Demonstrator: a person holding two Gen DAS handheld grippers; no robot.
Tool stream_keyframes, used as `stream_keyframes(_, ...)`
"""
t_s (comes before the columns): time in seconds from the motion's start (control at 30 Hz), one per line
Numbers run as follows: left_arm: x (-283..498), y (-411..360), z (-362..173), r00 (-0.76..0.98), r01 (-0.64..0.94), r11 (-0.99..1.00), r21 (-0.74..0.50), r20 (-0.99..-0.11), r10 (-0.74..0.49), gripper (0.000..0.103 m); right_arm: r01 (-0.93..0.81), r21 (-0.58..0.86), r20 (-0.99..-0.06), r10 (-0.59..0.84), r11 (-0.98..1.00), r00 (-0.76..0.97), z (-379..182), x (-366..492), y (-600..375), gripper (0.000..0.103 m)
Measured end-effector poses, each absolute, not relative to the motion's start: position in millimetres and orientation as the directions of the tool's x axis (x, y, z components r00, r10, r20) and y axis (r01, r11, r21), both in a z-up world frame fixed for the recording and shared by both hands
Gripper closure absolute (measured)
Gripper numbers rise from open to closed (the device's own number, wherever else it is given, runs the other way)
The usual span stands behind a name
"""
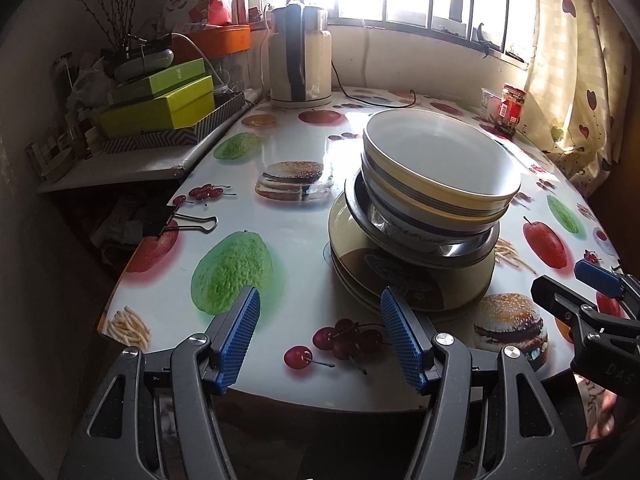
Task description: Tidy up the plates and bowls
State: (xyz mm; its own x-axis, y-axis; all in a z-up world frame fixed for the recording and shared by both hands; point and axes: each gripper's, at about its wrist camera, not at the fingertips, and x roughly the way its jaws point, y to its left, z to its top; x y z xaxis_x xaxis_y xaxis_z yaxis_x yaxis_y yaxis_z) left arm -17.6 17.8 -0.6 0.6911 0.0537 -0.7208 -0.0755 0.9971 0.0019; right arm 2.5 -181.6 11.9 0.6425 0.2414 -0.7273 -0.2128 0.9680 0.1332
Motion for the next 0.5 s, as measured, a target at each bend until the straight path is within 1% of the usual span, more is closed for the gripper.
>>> stream_keyframes(0.1, -17.5, 17.1, -1.5, 0.688, -0.082, 0.997, 0.015, -0.723, 0.067, 0.039, -0.210, 0.134, -0.728, 0.240, 0.968, 0.642, 11.7, 2.9, -181.9, 0.018)
stream_keyframes(0.5, -18.0, 17.2, -1.5, 0.688, -0.077, 0.997, 0.006, -0.724, 0.057, 0.039, -0.207, 0.131, -0.727, 0.236, 0.969, 0.644, 10.9, 3.3, -181.9, 0.018)
